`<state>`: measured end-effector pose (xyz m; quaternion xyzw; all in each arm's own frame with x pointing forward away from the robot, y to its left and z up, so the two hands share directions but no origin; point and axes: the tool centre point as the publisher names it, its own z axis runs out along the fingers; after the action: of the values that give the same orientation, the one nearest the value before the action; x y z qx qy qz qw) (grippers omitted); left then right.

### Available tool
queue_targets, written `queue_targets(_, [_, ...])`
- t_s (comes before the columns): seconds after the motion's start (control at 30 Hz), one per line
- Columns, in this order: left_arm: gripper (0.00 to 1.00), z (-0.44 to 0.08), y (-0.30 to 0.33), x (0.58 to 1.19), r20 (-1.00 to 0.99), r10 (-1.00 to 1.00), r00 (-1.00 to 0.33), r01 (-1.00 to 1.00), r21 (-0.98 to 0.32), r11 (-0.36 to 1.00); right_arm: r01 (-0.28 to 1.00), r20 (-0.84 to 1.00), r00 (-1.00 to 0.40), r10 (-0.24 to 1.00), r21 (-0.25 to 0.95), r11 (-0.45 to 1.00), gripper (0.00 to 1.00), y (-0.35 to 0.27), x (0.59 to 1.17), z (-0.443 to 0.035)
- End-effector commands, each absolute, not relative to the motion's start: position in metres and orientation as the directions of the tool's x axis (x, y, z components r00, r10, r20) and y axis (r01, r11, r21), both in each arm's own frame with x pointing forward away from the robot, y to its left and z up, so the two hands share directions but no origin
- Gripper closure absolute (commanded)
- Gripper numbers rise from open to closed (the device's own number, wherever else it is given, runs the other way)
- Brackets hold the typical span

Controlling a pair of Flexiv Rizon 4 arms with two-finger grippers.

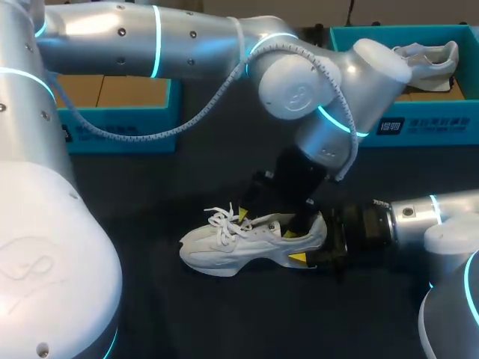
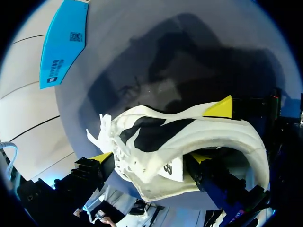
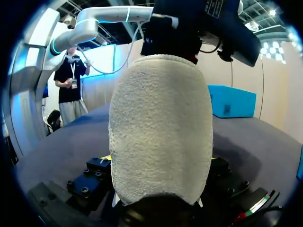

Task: Take the shoe out of the shoebox, open the shoe tongue, remove and reinsert the insole, then place the shoe into the shoebox

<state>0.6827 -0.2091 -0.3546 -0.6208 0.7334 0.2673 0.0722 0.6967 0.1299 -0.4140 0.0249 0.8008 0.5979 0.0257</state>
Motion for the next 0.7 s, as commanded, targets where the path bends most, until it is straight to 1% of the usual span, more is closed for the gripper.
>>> queue_targets(0.03, [0.0,-0.352,-0.2,0.682,-0.443,-0.872,-0.206,-0.95,0.306,0.069,0.01,-0.01,-0.998,0.069,0.957,0.29,1.0,0.132,0.697,-0.413])
queue_targets(0.33, [0.0,-0.338,-0.178,0.677,-0.441,-0.881,-0.173,-0.952,0.302,0.036,0.01,-0.01,-0.998,0.069,0.957,0.29,1.0,0.132,0.697,-0.413])
queue_targets(0.43, [0.04,-0.332,-0.175,0.676,-0.429,-0.888,-0.165,-0.955,0.293,0.036,0.01,-0.01,-0.998,0.069,0.957,0.29,1.0,0.132,0.697,-0.413])
queue_targets(0.53, [0.05,-0.326,-0.174,0.675,-0.411,-0.898,-0.156,-0.959,0.28,0.039,0.01,-0.01,-0.998,0.069,0.957,0.29,1.0,0.132,0.697,-0.413])
queue_targets(0.7, [0.12,-0.319,-0.171,0.674,-0.385,-0.911,-0.148,-0.963,0.264,0.045,0.01,-0.01,-0.998,0.069,0.957,0.29,1.0,0.132,0.697,-0.413])
